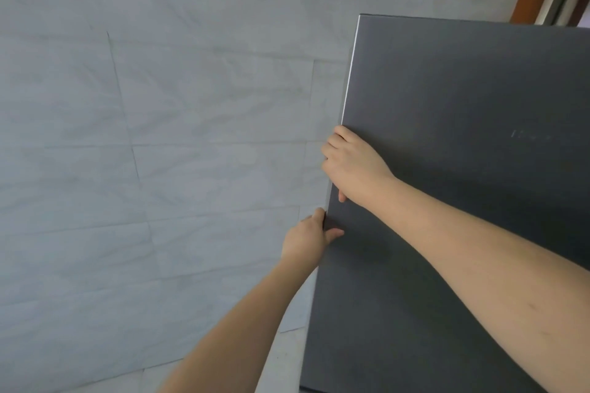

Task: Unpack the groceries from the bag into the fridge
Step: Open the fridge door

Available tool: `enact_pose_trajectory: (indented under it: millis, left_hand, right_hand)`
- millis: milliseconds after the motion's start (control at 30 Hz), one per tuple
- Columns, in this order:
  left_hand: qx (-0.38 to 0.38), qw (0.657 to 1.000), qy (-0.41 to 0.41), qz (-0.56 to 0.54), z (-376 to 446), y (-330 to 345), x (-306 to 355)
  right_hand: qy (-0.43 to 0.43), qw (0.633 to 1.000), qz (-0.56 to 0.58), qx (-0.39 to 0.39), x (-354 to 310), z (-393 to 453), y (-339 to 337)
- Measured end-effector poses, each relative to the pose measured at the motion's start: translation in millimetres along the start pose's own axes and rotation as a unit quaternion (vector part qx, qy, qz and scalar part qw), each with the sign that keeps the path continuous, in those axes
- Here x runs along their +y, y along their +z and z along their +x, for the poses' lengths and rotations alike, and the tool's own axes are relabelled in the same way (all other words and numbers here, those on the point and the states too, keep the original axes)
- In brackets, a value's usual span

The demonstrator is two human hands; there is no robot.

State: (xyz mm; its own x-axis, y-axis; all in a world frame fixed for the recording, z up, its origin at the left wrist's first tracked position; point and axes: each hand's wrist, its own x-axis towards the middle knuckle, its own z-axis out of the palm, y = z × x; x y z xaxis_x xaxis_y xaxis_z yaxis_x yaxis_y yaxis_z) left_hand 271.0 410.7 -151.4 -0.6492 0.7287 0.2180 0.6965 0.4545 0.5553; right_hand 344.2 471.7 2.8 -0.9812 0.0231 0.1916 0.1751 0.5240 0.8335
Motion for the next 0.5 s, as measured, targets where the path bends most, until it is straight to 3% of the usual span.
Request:
enact_pose_trajectory:
  millis: [267,500]
  left_hand:
    - [0.004,0.998,-0.022,-0.054,-6.9,-2.0,5.4]
    - [0.009,0.999,-0.026,-0.032,-20.2,-3.9,6.9]
  right_hand:
    - [0.028,0.999,0.033,0.031,-5.8,-3.0,-5.9]
    - [0.026,0.999,0.043,0.019,-9.3,-6.3,-15.1]
